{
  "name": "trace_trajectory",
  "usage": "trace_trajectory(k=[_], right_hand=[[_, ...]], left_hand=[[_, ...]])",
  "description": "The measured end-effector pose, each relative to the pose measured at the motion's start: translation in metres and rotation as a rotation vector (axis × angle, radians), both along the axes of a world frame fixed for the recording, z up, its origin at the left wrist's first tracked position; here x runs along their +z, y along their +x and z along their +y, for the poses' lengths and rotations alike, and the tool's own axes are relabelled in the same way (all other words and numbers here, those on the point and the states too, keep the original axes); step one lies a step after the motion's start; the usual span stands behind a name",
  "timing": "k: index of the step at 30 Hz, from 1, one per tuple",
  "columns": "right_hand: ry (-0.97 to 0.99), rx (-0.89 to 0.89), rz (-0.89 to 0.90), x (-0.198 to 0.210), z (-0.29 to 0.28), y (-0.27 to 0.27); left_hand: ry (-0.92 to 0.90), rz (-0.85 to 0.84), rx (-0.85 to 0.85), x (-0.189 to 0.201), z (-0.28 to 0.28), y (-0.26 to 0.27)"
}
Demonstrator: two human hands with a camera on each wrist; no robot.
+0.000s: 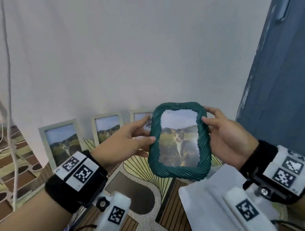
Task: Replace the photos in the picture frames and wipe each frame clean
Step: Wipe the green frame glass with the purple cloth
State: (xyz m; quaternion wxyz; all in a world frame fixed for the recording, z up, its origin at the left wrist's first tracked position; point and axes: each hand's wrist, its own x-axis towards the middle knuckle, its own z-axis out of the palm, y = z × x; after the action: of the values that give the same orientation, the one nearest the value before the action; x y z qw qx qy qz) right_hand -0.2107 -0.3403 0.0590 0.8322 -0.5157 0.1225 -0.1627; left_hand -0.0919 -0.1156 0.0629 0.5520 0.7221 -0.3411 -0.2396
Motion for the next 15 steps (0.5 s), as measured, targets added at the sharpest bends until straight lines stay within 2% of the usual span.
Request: trace_trajectory(k=[6, 11, 15], right_hand=[[-0.157, 0.018, -0.062, -0.002, -0.047, 0.023], [-0.29, -0.028, 0.006, -0.004, -0.083, 0.049], [-0.308, -0.019, 0.065, -0.01, -0.111, 0.073]], left_hand=[[0.019, -0.099, -0.019, 0.001, -0.054, 0.031], [0.003, -0.098, -0.003, -0.012, -0.101, 0.063], [-0.015, -0.078, 0.039, -0.029, -0.132, 0.086]])
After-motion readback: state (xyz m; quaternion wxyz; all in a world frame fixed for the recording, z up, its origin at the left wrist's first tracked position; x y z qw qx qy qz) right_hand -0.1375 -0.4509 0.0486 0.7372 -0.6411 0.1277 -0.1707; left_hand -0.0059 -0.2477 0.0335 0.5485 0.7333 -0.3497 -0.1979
